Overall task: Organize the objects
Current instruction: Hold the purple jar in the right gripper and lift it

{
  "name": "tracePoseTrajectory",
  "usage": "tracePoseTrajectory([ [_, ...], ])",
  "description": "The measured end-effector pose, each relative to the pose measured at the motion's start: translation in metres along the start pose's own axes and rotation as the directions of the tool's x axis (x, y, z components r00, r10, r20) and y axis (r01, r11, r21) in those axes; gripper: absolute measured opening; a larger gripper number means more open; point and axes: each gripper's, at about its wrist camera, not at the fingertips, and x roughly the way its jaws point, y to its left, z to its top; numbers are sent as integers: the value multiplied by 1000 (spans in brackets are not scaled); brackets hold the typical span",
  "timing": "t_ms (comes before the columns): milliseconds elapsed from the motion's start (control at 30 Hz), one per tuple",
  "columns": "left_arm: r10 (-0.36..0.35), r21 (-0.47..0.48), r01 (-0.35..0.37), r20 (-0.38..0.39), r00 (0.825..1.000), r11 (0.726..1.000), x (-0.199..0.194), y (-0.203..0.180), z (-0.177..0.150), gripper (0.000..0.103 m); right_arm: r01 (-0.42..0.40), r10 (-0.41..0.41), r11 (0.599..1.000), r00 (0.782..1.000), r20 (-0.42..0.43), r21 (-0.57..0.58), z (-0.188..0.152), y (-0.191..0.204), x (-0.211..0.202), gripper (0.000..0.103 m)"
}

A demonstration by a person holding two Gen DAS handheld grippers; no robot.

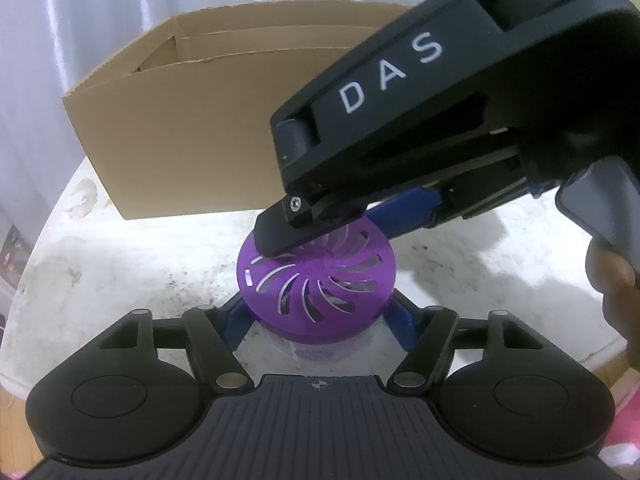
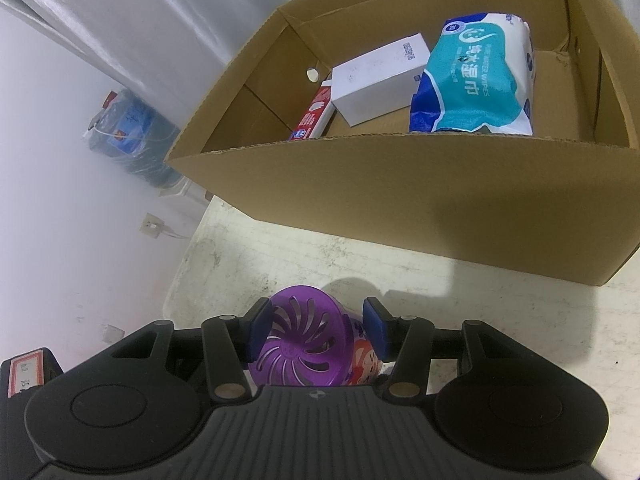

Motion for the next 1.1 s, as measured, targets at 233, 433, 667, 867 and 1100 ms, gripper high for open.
tracePoseTrajectory([
  [233, 4, -8, -4, 0, 1000, 1000, -3, 1, 0, 65, 1, -1, 1000, 1000, 3, -4, -1, 1, 0, 55],
  [433, 1, -12, -1, -3, 1000, 1000, -4, 1, 2, 65, 2, -2, 1000, 1000, 2, -6, -1, 1, -1, 55],
  [667, -3, -5, 3, 1, 1000, 1000, -5, 2, 3, 65, -3, 4, 1000, 1000, 9, -7, 0, 1, -5, 55],
  [867, -7, -2, 7, 10, 1000, 1000, -10, 1, 5, 65, -11, 12, 1000, 1000, 21, -16, 0, 4, -12, 55],
  [1100, 2, 1, -2, 26, 1000, 1000, -18, 1, 5, 65, -19, 20, 999, 999, 35, -30, -1, 10, -20, 55],
])
